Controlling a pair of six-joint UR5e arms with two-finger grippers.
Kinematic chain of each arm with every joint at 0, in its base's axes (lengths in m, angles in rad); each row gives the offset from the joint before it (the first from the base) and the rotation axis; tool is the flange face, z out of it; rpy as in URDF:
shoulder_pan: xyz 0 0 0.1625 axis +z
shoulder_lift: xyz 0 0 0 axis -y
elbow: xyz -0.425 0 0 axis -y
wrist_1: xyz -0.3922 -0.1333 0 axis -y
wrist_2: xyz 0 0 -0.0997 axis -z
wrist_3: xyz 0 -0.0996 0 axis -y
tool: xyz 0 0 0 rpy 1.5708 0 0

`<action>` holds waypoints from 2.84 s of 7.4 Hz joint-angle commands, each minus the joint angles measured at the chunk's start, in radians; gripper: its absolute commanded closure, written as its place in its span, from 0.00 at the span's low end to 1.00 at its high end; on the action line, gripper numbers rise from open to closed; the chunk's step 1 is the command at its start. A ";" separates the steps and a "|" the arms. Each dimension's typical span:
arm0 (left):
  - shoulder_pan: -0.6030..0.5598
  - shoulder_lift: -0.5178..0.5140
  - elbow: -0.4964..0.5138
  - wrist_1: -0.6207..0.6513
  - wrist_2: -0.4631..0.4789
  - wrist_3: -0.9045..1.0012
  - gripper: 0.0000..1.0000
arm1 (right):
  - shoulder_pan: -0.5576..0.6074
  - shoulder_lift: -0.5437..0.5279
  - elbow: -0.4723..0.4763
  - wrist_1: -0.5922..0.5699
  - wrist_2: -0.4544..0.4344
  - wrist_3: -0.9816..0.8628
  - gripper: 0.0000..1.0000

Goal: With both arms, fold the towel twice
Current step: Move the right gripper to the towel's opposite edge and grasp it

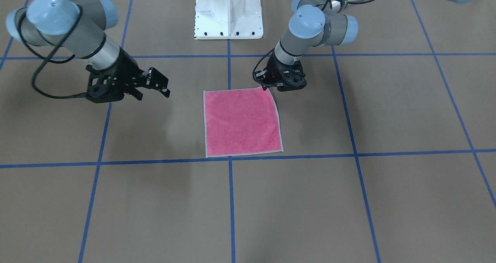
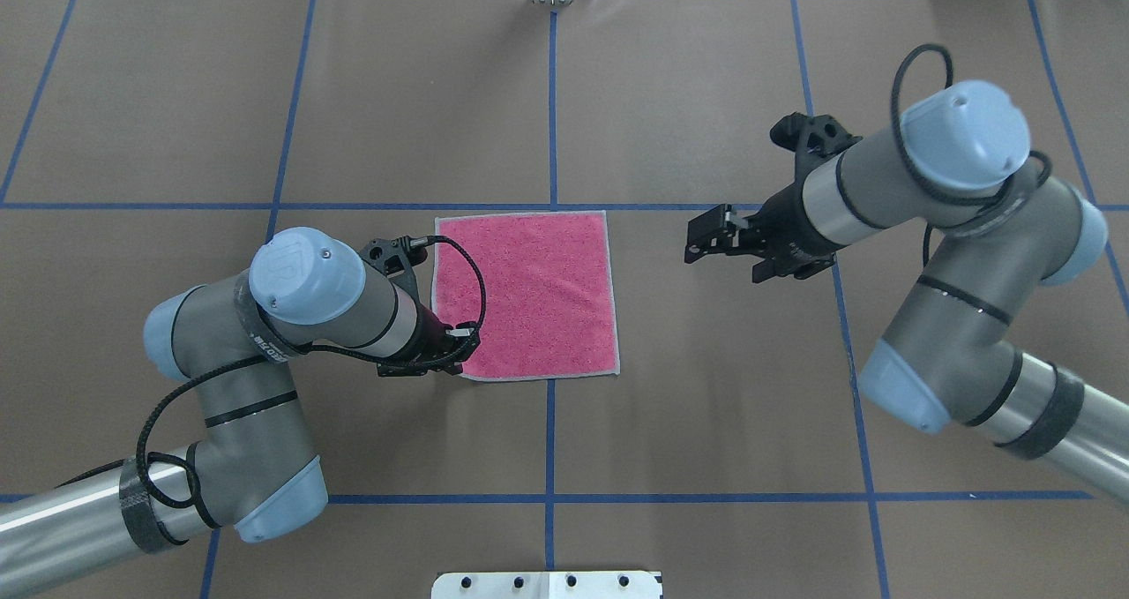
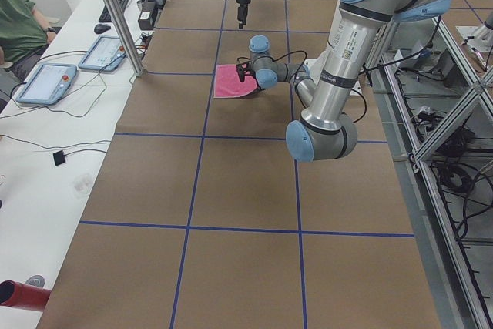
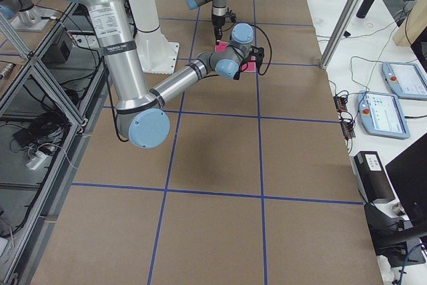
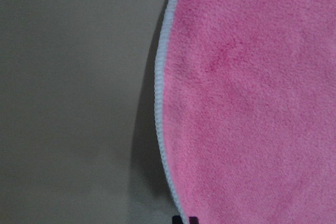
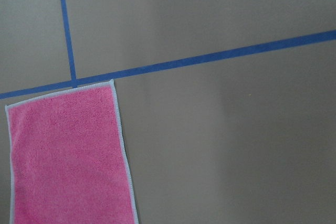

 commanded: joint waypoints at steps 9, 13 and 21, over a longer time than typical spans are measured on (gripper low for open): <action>0.003 0.002 0.003 0.000 0.000 0.000 1.00 | -0.232 0.233 -0.202 -0.160 -0.194 0.127 0.17; 0.003 0.002 0.006 0.000 0.002 0.000 1.00 | -0.232 0.224 -0.202 -0.160 -0.189 0.127 0.22; 0.003 0.002 0.006 0.000 0.002 0.000 1.00 | -0.238 0.224 -0.210 -0.160 -0.192 0.129 0.34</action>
